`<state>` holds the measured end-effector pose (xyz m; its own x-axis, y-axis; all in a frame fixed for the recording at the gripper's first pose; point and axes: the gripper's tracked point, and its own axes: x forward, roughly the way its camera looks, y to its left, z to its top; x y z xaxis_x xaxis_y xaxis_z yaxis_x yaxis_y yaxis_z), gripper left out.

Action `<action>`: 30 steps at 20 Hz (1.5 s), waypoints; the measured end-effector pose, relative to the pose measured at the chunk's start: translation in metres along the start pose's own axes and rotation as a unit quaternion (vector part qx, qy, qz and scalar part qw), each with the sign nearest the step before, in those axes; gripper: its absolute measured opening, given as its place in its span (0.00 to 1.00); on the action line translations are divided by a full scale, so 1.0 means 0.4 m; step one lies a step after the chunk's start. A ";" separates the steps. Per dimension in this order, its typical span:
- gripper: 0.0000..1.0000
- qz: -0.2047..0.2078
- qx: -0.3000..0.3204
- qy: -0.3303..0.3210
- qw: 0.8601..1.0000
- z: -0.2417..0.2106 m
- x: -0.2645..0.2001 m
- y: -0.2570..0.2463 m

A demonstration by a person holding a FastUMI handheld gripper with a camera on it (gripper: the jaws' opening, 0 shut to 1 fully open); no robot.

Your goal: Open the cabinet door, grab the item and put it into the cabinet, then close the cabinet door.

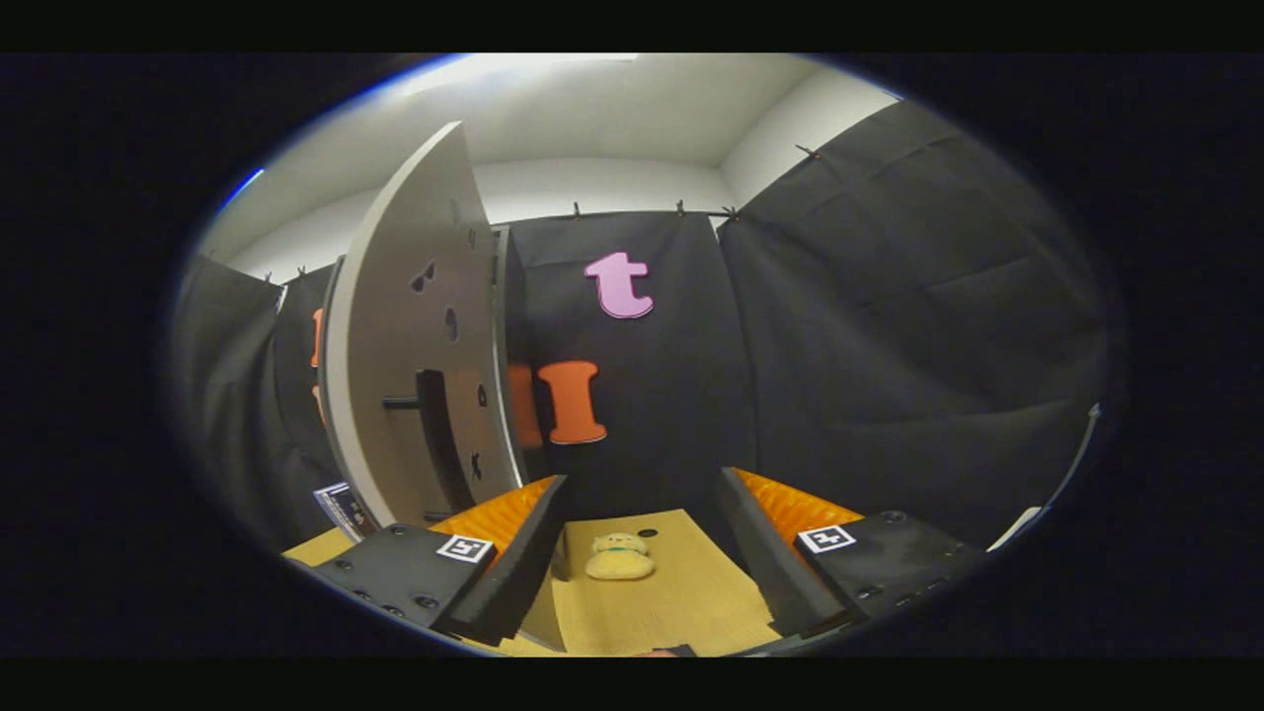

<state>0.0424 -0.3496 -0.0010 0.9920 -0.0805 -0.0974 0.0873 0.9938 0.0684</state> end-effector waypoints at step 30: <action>0.93 -0.003 -0.035 0.008 0.999 -0.041 -0.008 0.421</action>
<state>0.0524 -0.1805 -0.0056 0.9899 -0.0855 -0.1128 0.0859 0.9963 -0.0014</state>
